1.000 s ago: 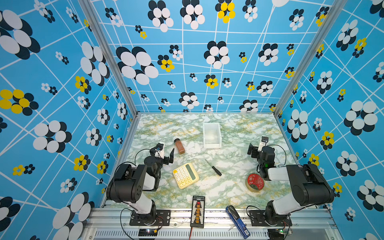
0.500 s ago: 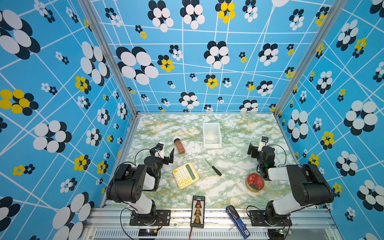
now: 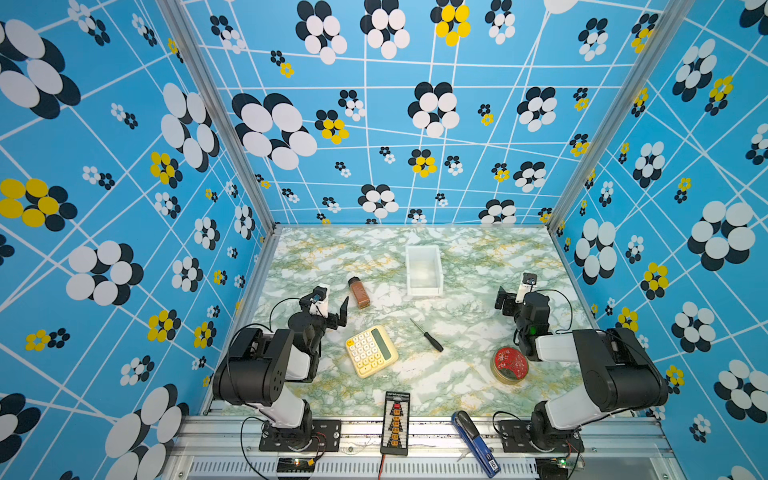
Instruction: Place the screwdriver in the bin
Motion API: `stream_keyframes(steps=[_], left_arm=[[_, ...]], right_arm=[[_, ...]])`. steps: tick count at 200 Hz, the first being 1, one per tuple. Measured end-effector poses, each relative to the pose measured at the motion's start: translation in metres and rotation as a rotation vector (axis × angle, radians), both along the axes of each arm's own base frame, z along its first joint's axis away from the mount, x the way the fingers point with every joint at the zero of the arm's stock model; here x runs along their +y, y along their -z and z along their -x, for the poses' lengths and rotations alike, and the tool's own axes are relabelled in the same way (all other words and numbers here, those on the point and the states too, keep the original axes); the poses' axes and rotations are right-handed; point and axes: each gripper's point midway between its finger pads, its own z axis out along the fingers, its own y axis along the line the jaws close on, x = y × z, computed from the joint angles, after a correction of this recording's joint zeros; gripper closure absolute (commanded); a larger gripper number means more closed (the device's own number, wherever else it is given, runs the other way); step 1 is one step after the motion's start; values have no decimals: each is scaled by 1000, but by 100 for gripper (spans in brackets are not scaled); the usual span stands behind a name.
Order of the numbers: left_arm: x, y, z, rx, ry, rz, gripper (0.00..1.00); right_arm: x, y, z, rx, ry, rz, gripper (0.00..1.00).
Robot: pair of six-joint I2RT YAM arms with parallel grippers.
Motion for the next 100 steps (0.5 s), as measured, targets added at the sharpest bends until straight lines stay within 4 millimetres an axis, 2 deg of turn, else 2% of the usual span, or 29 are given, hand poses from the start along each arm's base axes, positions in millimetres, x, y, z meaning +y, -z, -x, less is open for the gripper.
stream_keyframes(steps=[23,36,46,69,80,91,100], left_arm=[[0,5,-1,26,0,-1,1],[1,6,-3,46,3,1,1],[2,2,-6,51,1,2,1],[3,-12,-15,65,-5,8,1],[2,-24,-19,74,-4,9,1],[2,-40,-22,66,-3,10,1],[2,-54,-22,51,-3,5,1]], right_arm=[[0,0,2,15,3,8,1],[0,-10,3,33,14,23,1],[2,-29,1,21,18,27,1],[1,-94,-5,-67,46,0,1],[1,-119,-2,-100,56,-29,1],[2,-135,3,-110,60,-57,1],[4,-139,6,-95,62,-79,1]])
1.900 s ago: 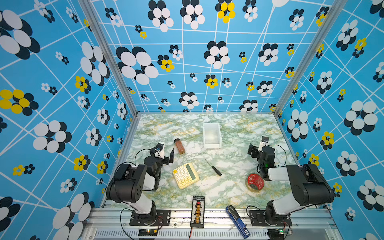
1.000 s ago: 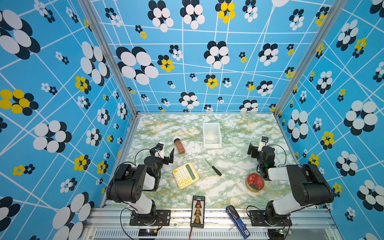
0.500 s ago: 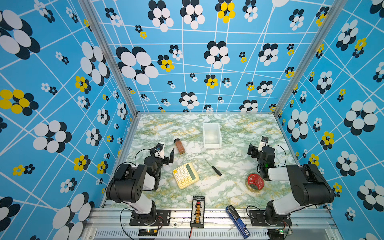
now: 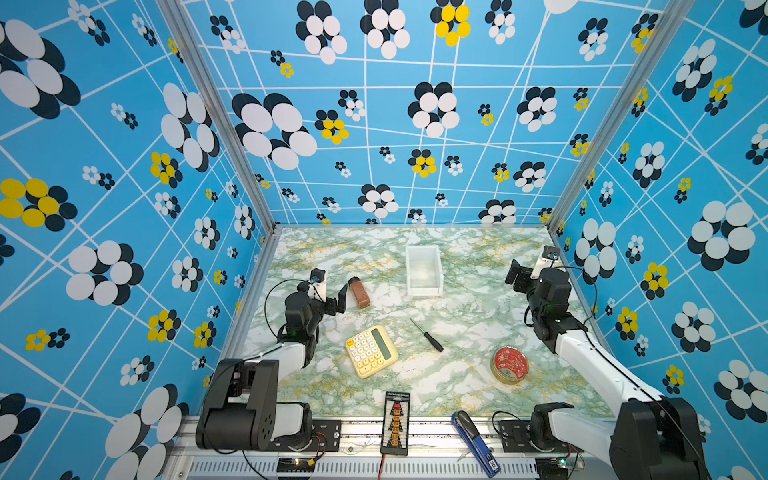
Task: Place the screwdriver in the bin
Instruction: 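Reach the right gripper to the black-handled screwdriver while the left arm rises forward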
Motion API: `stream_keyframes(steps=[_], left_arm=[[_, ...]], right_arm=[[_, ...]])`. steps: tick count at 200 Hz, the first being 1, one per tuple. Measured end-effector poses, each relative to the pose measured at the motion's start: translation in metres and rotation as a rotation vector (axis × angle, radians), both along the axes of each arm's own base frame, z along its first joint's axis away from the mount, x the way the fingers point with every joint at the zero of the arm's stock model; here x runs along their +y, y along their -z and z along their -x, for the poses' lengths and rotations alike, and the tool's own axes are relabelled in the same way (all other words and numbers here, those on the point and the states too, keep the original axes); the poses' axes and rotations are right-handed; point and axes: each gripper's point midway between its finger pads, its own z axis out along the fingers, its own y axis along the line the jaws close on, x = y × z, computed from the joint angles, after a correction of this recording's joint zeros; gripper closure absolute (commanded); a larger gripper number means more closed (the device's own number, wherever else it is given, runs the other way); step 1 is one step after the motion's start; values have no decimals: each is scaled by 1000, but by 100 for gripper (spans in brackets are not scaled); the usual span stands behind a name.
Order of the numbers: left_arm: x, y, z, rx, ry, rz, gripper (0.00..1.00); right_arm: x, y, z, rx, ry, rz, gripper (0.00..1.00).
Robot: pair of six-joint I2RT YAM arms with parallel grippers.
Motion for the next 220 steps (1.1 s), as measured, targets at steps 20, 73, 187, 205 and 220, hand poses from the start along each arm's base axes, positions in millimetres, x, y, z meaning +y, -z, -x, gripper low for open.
stream_keyframes(steps=[20,73,187,205,220], left_arm=[[0,-18,-2,16,3,-25,1],[-7,-49,-13,242,50,-89,1],[-80,-66,49,519,339,-131,1],[-77,-64,41,567,307,-150,1],[-74,-61,35,606,282,-156,1]], right_arm=[[8,1,7,74,-13,-50,1],[70,12,30,308,-189,-78,1],[186,76,96,676,-524,-71,16],[200,89,102,720,-541,-66,16],[215,102,109,767,-565,-41,17]])
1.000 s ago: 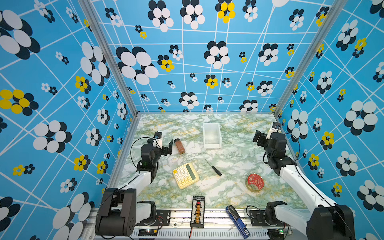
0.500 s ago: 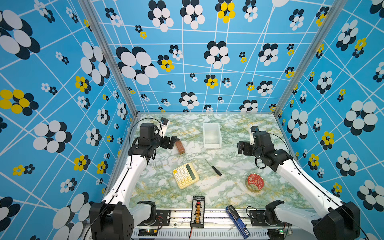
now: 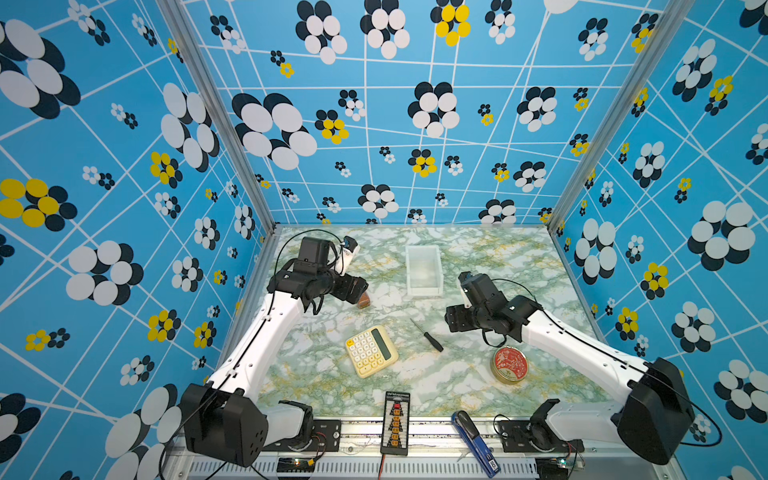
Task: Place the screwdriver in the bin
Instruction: 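Reach the right gripper to the black-handled screwdriver while the left arm rises forward, then close the right gripper on the screwdriver handle and lift it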
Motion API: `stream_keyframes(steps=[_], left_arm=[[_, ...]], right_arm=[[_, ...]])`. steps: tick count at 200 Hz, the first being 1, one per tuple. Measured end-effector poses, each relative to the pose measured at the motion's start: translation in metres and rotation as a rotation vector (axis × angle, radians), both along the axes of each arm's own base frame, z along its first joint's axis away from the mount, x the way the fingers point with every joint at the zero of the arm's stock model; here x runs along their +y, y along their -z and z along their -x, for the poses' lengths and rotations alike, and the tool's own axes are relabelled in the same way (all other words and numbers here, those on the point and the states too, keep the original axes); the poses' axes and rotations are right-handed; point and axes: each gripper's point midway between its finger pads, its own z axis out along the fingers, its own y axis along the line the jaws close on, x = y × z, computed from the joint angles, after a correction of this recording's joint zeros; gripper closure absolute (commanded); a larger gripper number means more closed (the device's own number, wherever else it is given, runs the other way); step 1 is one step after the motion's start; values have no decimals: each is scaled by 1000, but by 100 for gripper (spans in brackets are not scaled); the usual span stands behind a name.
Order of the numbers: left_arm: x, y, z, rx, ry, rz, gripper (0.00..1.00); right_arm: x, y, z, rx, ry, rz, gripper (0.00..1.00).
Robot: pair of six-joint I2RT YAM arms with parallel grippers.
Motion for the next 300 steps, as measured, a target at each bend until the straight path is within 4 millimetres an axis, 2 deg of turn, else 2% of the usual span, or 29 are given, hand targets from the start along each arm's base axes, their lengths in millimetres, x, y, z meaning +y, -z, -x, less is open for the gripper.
stream_keyframes(steps=[27,42,66,92,114,157,177,196,246,274,300], left_arm=[[3,9,0,49,-18,-22,1],[5,11,3,63,-20,-28,1],[5,8,3,63,-22,-26,1],[4,8,3,62,-20,-23,1],[2,7,4,62,-12,-14,1],[0,10,8,72,0,-2,1],[0,10,8,72,1,-1,1],[0,10,8,72,2,0,1],[-2,10,9,74,8,7,1],[-2,10,9,75,8,7,1],[-2,10,9,75,9,7,1]], right_arm=[[27,22,10,55,-65,45,24],[39,33,12,85,-90,67,33],[53,53,14,139,-112,93,36],[57,70,17,179,-122,112,37],[58,78,18,202,-122,117,50],[57,100,22,246,-126,154,52],[58,103,25,251,-134,164,53],[60,103,26,248,-139,167,60],[56,105,23,219,-132,210,66],[56,105,23,208,-135,220,77],[56,105,22,203,-133,220,82]])
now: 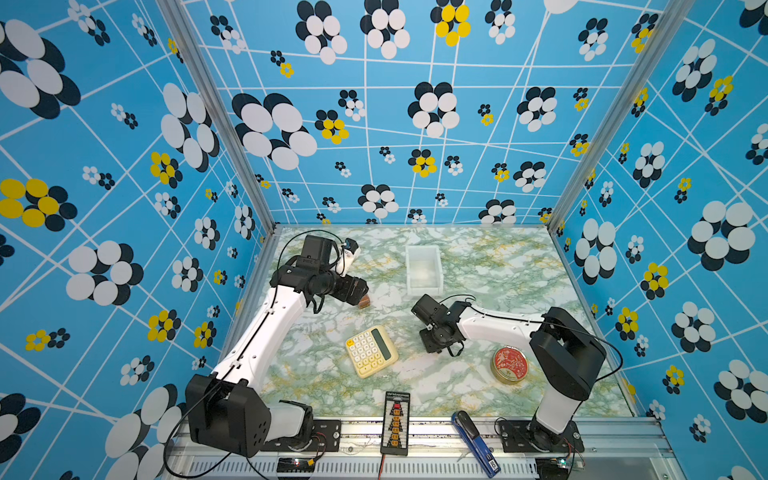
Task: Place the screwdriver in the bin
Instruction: 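Close the right gripper on the screwdriver handle and lift it, then carry the screwdriver with the right gripper over the white bin and lower it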
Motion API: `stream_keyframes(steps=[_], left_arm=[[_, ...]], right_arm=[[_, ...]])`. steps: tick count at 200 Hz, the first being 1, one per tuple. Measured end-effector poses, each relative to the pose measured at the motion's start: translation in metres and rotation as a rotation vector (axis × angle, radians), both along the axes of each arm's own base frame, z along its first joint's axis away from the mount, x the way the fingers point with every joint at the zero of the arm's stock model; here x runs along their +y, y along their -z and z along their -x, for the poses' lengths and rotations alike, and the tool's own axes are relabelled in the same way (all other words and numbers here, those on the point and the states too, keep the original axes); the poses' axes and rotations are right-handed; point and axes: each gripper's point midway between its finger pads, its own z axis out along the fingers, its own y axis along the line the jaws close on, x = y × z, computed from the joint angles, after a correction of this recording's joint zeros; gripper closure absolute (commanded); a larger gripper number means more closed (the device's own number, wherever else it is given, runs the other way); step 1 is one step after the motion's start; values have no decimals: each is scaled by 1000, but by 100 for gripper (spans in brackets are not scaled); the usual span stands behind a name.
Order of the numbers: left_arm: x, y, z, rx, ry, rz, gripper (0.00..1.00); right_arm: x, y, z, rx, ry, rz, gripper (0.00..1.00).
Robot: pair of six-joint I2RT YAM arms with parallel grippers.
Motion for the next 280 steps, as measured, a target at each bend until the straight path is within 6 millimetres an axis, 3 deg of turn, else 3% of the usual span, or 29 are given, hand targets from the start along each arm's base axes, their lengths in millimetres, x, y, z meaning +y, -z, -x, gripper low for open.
stream_keyframes(steps=[72,125,171,205,251,280], left_arm=[[1,-6,-1,-21,14,-34,1],[-9,-12,6,-14,63,-15,1],[-41,-15,30,21,212,37,1],[-50,-20,42,20,254,53,1],[-55,-27,51,5,288,53,1],[-56,-31,54,-10,298,51,1]], right_arm=[[-6,-4,7,-1,-30,2,83],[-1,-41,8,37,-85,-37,83],[3,-95,-34,2,-33,-144,83],[-1,-125,-73,-36,21,-188,83],[-3,-118,-136,-32,84,-183,83],[2,-108,-163,-32,90,-170,83]])
